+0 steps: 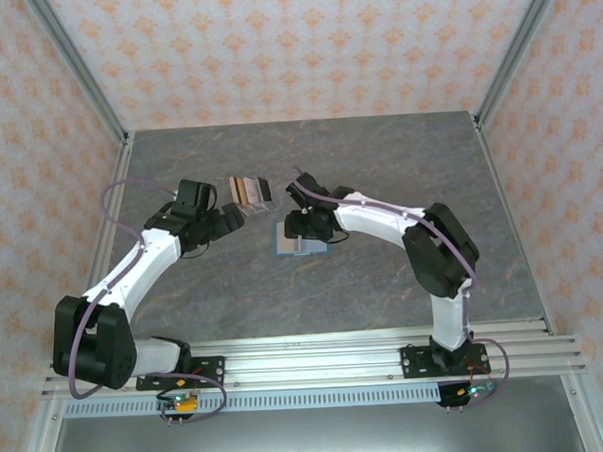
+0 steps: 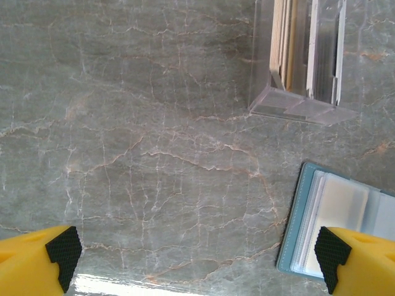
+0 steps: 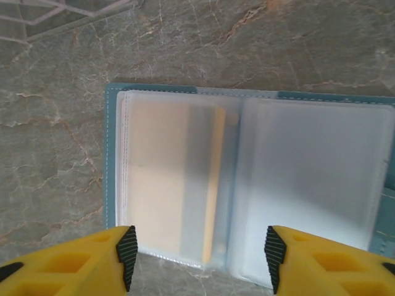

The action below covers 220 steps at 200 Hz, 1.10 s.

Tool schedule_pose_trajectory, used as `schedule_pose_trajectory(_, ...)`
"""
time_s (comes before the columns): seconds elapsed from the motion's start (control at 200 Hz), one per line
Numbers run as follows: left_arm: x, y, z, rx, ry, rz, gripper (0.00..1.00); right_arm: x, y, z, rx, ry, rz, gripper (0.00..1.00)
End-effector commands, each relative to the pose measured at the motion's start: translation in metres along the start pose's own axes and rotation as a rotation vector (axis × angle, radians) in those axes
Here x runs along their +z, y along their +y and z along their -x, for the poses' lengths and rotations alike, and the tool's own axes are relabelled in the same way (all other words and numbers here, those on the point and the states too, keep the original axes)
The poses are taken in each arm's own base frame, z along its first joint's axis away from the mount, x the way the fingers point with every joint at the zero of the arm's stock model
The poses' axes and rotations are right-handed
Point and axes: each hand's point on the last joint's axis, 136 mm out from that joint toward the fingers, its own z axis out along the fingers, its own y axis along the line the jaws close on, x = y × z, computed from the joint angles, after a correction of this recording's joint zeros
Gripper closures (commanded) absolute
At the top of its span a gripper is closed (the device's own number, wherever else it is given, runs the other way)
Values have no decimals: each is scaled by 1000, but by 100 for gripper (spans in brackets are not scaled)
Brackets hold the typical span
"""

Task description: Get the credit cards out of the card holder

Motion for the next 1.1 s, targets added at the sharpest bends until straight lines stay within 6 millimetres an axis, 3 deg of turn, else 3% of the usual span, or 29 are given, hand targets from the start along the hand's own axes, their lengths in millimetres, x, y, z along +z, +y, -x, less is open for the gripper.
schedule_pose_trajectory(0.0, -1, -3, 2, -33, -25, -43, 0, 6, -12, -1, -34, 19, -105, 47)
schedule_pose_trajectory(0.31, 10, -23, -16, -37, 61, -166, 0, 32, -21, -14, -62, 106, -154, 55)
schedule_pose_trajectory(0.761, 26, -55, -36, -39, 174, -276, 6, 46, -43, -29, -58, 128, -210, 60)
schedule_pose_trajectory(1.096, 43, -98, -62, -26, 275, -360, 41, 47, -47, -30, -21, 127, -172, 65)
